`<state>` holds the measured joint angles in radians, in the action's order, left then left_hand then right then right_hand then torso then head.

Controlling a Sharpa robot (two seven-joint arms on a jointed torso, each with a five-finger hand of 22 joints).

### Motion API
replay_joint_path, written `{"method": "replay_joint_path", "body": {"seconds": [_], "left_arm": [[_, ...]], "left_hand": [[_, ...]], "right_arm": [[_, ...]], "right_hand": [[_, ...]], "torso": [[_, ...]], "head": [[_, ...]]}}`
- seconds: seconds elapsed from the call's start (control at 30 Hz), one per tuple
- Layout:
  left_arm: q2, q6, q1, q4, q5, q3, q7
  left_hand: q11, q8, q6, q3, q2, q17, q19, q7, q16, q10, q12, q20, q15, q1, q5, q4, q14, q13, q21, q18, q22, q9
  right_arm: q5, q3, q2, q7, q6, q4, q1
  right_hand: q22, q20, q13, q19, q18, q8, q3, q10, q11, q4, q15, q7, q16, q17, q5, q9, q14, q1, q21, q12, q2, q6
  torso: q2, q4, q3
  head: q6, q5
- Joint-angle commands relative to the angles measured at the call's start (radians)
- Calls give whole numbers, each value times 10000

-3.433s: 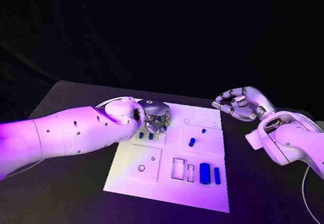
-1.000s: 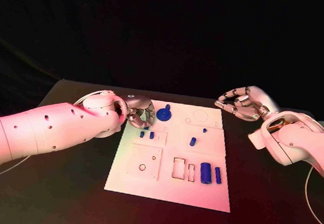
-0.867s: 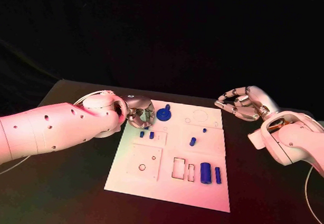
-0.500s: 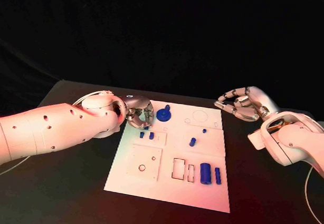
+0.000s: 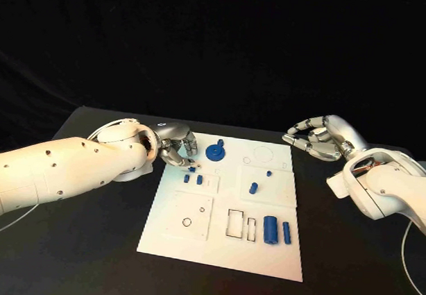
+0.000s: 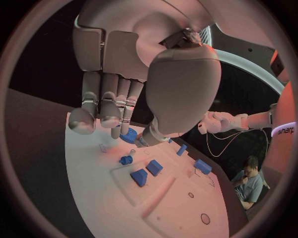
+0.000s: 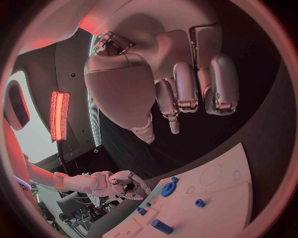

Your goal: Assemble the parts on the task board

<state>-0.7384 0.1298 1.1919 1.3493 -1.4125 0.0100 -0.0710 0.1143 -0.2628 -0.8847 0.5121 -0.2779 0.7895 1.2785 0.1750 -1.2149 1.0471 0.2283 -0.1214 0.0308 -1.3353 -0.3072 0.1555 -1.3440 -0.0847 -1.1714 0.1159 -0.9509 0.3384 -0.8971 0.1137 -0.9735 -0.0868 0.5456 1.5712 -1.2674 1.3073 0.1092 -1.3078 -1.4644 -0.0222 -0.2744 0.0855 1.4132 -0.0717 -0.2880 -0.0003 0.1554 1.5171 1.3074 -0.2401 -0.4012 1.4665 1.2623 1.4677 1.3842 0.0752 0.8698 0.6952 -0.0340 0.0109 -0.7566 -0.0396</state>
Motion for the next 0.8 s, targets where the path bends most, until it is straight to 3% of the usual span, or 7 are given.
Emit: {"method": "replay_joint_path", "body": {"seconds": [0.03, 0.27, 0.8], "left_arm": [[-42, -627, 9, 29, 516, -12, -40], [5, -980, 8, -52, 438, 0, -160], [339, -770, -8, -305, 222, 70, -238]], "left_hand": [[-25, 63, -75, -179, 2, -219, -186, -21, 124, -60, -8, 9, -4, 15, 40, 11, 208, -40, 156, 168, 202, -16], [-144, -41, -256, -491, 69, -240, -222, -159, 7, 110, 352, 86, -89, -192, 206, -11, 335, -243, 187, 169, 206, 34], [-365, -454, -533, -720, 514, 457, 2, -382, -714, -253, 2005, 262, -277, -760, 527, -37, 104, -1222, -135, 84, -238, 166]], "right_arm": [[-101, 0, -7, -9, -39, 6, 5], [-110, 0, -9, 9, -49, 14, 5], [-118, 0, 8, 18, -55, 13, 5]], "right_hand": [[1960, -74, -825, -448, -56, -67, 26, 5, 44, 8, -47, -59, -33, 1001, -49, -13, 687, 84, -17, -11, -11, 11], [1960, -74, -825, -448, -56, -67, 26, 5, 44, 8, -47, -59, -33, 1001, -49, -13, 687, 84, -17, -11, -11, 11], [1957, -76, -820, -446, -57, -70, 26, 3, 45, 10, -48, -60, -33, 1003, -48, -13, 687, 89, -21, -15, -11, 8]], "torso": [[10, -2, 5], [12, -3, -6], [12, 12, 3]], "head": [[-19, 16], [-37, -18], [-67, -37]]}}
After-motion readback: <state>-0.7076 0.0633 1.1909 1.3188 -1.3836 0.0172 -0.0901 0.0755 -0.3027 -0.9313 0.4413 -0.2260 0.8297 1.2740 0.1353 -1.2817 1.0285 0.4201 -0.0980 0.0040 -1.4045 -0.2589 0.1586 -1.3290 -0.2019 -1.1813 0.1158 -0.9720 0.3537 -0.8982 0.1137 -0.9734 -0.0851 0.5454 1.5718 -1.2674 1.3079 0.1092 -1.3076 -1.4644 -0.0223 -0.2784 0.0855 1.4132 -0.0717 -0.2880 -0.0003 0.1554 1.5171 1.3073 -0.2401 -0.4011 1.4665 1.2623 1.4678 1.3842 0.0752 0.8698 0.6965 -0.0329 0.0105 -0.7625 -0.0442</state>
